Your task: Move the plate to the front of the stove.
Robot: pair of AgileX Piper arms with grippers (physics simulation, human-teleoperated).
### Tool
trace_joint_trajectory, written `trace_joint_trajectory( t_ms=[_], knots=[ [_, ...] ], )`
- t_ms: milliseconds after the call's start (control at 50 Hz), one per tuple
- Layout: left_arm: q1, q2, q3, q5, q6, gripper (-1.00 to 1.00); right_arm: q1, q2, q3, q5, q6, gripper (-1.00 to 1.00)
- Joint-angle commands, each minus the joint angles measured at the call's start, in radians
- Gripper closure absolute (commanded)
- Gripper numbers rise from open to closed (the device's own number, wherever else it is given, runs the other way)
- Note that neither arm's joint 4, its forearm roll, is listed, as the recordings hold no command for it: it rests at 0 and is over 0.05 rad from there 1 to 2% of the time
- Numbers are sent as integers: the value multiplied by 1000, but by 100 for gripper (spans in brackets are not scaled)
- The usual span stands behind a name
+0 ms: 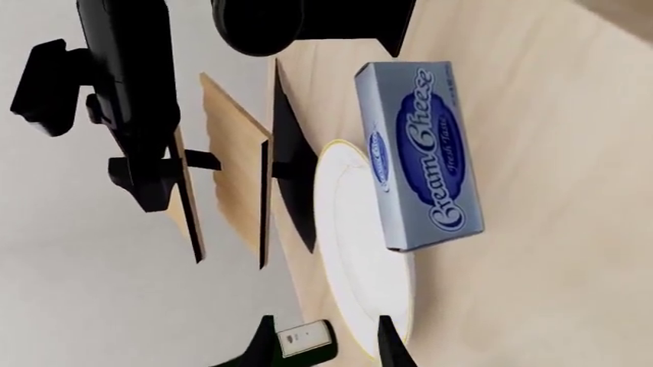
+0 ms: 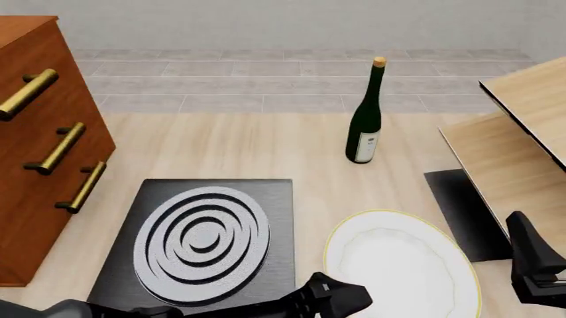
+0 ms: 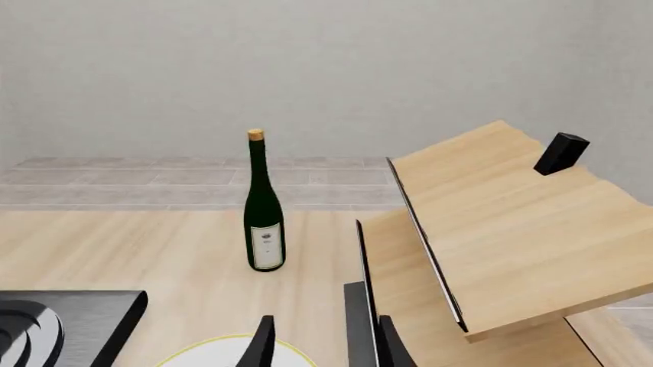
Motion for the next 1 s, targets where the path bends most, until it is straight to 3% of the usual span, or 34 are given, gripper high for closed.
trace_joint_trajectory(
  t_ms=[20,1000],
  knots=[
    [-6,21,-13,-3,-8,-100,0,0,0,0,0,-100],
    [-12,136,-77,4,-36,-100,0,0,0,0,0,-100]
  ],
)
